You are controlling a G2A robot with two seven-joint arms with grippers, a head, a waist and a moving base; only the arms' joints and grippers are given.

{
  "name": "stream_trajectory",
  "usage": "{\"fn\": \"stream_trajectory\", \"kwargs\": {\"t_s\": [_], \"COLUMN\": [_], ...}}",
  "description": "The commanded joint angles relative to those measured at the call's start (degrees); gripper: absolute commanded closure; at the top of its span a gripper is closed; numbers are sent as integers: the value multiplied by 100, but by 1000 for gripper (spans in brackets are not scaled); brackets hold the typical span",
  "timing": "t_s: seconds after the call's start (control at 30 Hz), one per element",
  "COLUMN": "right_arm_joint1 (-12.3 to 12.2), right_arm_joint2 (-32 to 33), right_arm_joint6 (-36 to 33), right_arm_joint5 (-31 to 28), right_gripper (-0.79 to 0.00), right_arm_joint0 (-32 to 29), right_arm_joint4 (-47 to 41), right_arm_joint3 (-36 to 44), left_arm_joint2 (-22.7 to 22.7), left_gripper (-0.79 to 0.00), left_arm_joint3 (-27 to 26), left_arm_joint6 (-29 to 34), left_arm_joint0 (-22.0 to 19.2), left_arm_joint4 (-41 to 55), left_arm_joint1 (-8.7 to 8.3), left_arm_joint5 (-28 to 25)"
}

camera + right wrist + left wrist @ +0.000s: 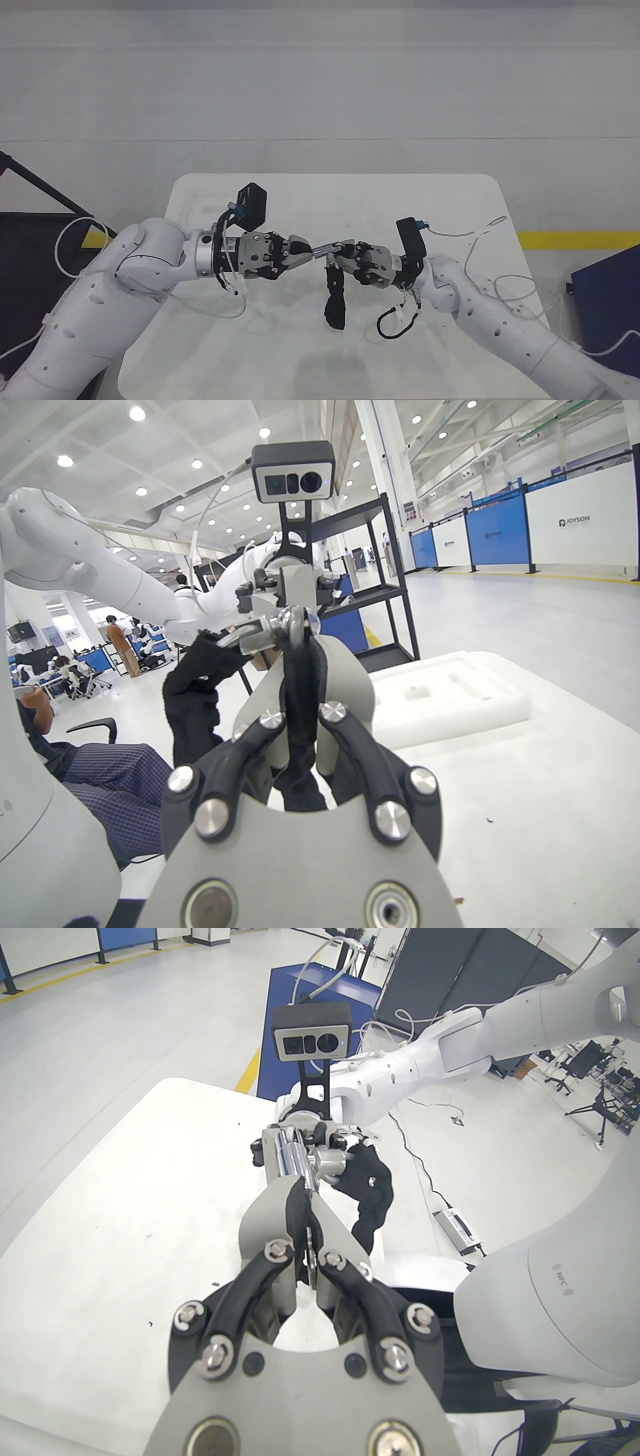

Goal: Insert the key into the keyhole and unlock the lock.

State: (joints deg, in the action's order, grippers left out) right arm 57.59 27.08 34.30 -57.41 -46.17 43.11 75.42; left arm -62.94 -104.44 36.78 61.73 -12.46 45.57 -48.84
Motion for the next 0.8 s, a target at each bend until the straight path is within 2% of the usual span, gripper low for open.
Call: {"fn": "stream_trajectory", "kwargs": {"t_s": [0.0, 0.03, 0.07, 0.1, 0.47, 0.6, 0.77], "right_arm_joint1": [1, 1, 1, 1, 1, 1, 1], "right_arm_joint2": [0, 0, 0, 0, 0, 0, 0], "right_arm_joint6": [0, 0, 0, 0, 0, 0, 0], "right_arm_joint5": [0, 0, 0, 0, 0, 0, 0], "right_gripper": [0, 0, 0, 0, 0, 0, 0], "right_arm_joint0": [0, 0, 0, 0, 0, 0, 0], "right_arm_joint4": [0, 0, 0, 0, 0, 0, 0], "right_arm_joint3": [0, 0, 0, 0, 0, 0, 0], "left_arm_joint2": [17, 19, 20, 17, -110, -270, -571], "left_gripper": [-49, -354, -542, -785, -785, -785, -785], "left_arm_joint3": [6, 10, 11, 7, 81, 114, 121], "left_arm_joint6": [1, 12, 21, 28, 103, -14, -305], "left_arm_joint0": [-10, -15, -16, -16, 72, 161, 397], "left_arm_joint4": [29, 30, 35, 39, 200, 211, -219], "left_arm_joint1": [7, 9, 10, 10, -16, -36, -64], "left_arm_joint5": [-40, -51, -60, -74, -177, -229, -339]}}
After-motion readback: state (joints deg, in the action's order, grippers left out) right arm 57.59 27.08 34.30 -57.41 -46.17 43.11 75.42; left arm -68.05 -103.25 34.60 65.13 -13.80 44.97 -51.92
